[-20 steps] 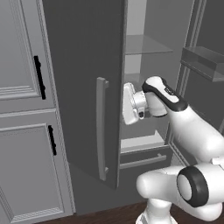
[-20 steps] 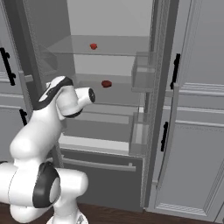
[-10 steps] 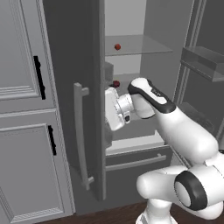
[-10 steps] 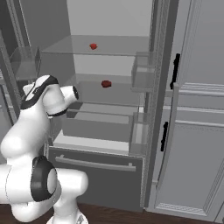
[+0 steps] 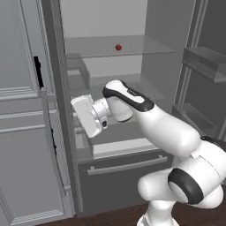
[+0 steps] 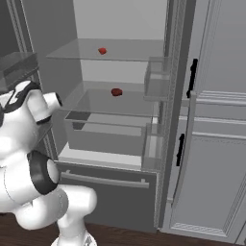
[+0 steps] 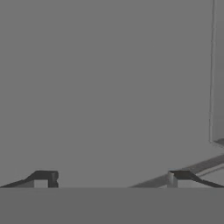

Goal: Take the strawberry from the fridge and place it on top of the pancake, located on the dining counter.

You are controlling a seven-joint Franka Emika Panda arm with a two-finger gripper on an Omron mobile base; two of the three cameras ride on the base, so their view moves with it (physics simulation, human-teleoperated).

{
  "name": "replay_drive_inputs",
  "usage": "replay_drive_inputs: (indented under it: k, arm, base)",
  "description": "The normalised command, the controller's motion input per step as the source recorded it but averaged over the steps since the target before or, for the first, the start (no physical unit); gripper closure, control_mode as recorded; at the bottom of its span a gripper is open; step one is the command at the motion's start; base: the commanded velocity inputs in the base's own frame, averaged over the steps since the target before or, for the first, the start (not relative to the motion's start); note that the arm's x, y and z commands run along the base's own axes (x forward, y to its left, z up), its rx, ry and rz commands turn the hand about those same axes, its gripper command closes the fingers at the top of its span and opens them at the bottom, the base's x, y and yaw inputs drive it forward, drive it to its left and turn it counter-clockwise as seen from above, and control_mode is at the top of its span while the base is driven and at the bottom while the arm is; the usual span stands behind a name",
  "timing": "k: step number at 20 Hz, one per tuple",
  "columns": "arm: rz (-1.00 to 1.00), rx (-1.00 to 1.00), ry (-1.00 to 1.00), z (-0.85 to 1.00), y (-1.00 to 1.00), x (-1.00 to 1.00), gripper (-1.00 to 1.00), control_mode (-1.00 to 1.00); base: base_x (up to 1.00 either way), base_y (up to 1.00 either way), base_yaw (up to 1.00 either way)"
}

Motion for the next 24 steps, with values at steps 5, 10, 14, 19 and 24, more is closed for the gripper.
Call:
replay_drive_inputs:
  k: [5, 10, 14, 19, 24]
  arm:
    - [0.11, 0.0, 0.0, 0.0, 0.61, -0.21, -1.0, -1.0]
    - [0.0, 0.02, 0.0, 0.0, -0.36, -0.26, -1.0, -1.0]
    - [0.0, 0.01, 0.0, 0.0, -0.96, -0.09, -1.0, -1.0]
    - [0.0, -0.01, -0.05, 0.0, -0.99, -0.22, -1.0, -1.0]
    - [-0.01, -0.26, -0.26, 0.01, -0.68, -0.59, -1.0, -1.0]
  base:
    - [0.0, 0.0, 0.0]
    - [0.0, 0.0, 0.0]
    - [0.0, 0.0, 0.0]
    - [0.0, 0.0, 0.0]
    - [0.0, 0.0, 0.0]
